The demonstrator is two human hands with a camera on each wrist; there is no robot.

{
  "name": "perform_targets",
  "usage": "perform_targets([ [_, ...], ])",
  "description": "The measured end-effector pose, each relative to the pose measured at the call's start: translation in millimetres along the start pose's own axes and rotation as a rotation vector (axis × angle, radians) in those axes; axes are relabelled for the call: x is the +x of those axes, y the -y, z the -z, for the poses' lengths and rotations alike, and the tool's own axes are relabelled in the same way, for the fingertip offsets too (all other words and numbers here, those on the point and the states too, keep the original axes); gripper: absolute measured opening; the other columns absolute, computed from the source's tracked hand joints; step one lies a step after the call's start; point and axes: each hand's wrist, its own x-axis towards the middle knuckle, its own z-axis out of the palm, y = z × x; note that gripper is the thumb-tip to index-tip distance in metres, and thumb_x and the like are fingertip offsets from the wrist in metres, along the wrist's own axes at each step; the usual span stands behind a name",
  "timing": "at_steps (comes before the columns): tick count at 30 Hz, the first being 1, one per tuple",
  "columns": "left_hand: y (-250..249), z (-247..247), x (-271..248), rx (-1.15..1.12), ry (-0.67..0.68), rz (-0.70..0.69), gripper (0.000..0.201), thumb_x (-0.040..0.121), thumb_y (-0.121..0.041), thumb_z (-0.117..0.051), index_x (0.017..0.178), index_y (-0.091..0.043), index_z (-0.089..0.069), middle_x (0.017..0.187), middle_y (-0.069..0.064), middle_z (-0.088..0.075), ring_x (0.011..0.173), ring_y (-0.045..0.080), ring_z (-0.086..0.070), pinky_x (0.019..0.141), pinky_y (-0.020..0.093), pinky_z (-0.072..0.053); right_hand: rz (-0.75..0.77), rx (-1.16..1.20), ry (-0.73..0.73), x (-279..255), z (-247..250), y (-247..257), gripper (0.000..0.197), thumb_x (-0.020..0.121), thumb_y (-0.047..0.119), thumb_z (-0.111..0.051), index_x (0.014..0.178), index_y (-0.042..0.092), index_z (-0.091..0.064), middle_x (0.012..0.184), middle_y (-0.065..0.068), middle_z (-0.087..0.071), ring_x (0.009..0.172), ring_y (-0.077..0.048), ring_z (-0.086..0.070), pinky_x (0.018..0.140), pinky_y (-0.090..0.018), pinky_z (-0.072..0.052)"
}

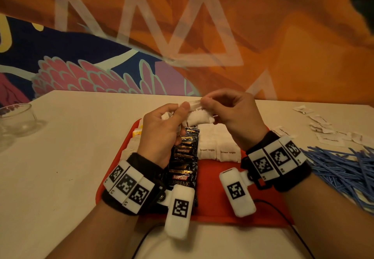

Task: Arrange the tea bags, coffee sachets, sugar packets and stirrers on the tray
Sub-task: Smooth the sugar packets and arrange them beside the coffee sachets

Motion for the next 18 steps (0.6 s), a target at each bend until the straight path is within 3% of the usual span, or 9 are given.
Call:
perform_targets([
  [2, 0, 0, 0, -0.003, 0.0, -0.002, 0.016, 0.091, -0.027, -0.069, 0.077, -0.018, -0.068, 0.06, 0.0, -0.054, 0.047, 0.011, -0.045, 0.037, 0.021, -0.029, 0.007, 0.004, -0.027, -1, 1, 1, 0.006, 0.085, 0.011, -0.074, 0.083, 0.017, -0.073, 0.072, 0.0, -0.071, 0.062, -0.013, -0.059, 0.052, -0.028, -0.047],
  [5, -1, 2, 0, -0.005, -0.01, 0.0, 0.016, 0.09, -0.027, -0.07, 0.076, -0.02, -0.07, 0.062, -0.001, -0.059, 0.047, 0.01, -0.047, 0.037, 0.02, -0.031, -0.026, -0.138, 0.058, -2, 3, 0, 0.012, 0.08, 0.018, -0.08, 0.09, 0.017, -0.073, 0.078, -0.003, -0.073, 0.065, -0.012, -0.063, 0.054, -0.03, -0.049],
  [9, -1, 1, -1, -0.006, -0.015, 0.021, 0.021, 0.089, -0.027, -0.071, 0.069, -0.021, -0.071, 0.062, 0.001, -0.059, 0.047, 0.01, -0.047, 0.037, 0.02, -0.032, -0.069, -0.289, 0.136, -2, 8, 3, 0.012, 0.077, 0.021, -0.082, 0.081, 0.012, -0.075, 0.07, -0.004, -0.072, 0.059, -0.012, -0.062, 0.053, -0.027, -0.048],
  [13, -4, -2, -1, -0.058, -0.034, 0.077, 0.026, 0.09, -0.029, -0.071, 0.067, -0.016, -0.068, 0.061, 0.001, -0.056, 0.045, 0.011, -0.046, 0.035, 0.016, -0.03, -0.161, -0.313, 0.188, -8, 24, 4, 0.013, 0.079, 0.017, -0.08, 0.083, 0.006, -0.075, 0.068, -0.008, -0.071, 0.059, -0.013, -0.063, 0.053, -0.023, -0.049],
  [18, -7, 1, -1, -0.03, -0.042, 0.092, 0.023, 0.092, -0.033, -0.068, 0.079, -0.014, -0.068, 0.063, -0.006, -0.058, 0.051, 0.009, -0.048, 0.036, 0.017, -0.03, -0.44, -0.482, 0.212, -8, 38, -18, 0.017, 0.079, 0.014, -0.081, 0.089, 0.006, -0.069, 0.07, -0.011, -0.071, 0.063, -0.021, -0.065, 0.066, -0.038, -0.058],
])
